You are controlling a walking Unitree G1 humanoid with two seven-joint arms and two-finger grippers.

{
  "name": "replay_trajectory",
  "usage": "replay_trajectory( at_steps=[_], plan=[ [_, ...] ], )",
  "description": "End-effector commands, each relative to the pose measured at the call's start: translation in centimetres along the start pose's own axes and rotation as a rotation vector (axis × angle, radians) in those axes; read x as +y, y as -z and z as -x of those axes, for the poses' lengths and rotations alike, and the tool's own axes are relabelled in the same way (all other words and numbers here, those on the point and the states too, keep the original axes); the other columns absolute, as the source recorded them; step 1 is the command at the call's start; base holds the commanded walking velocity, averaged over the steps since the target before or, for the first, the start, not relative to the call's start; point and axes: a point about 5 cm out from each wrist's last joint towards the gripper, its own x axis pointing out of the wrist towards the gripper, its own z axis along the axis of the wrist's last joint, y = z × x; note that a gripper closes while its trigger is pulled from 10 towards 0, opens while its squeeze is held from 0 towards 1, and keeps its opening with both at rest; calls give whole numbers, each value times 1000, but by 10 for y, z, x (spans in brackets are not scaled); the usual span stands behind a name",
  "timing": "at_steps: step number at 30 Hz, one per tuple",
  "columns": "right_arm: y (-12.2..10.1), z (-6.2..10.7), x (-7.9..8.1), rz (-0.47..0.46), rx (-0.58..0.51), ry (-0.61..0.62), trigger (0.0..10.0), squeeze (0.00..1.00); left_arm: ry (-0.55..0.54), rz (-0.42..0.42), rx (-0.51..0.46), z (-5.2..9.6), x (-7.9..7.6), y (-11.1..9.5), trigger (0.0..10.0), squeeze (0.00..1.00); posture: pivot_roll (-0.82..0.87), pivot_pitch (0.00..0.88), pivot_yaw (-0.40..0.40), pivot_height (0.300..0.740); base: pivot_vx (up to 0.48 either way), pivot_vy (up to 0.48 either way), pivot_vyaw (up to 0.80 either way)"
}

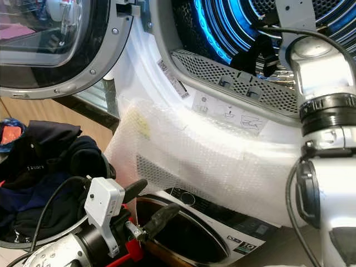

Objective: Clothes washing

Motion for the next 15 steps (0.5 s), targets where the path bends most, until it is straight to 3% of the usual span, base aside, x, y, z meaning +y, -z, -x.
replay_trajectory(
  at_steps=[1,6,11,15],
  plan=[
    [2,5,-7,66,1,-40,10000,0,29,10,3,-2,-4,1,10000,0,81,31,-166,740,0,0,0],
    [0,8,-14,154,-19,-86,10000,0,32,9,4,-2,-4,1,10000,0,78,28,-168,740,0,0,0],
    [1,9,-17,162,2,-128,10000,0,35,15,2,-2,-4,2,10000,0,74,21,-171,740,0,0,0],
    [2,12,-22,221,-8,-167,10000,0,38,19,-1,-3,-5,2,10000,0,74,13,-174,740,0,0,0]
  ],
)
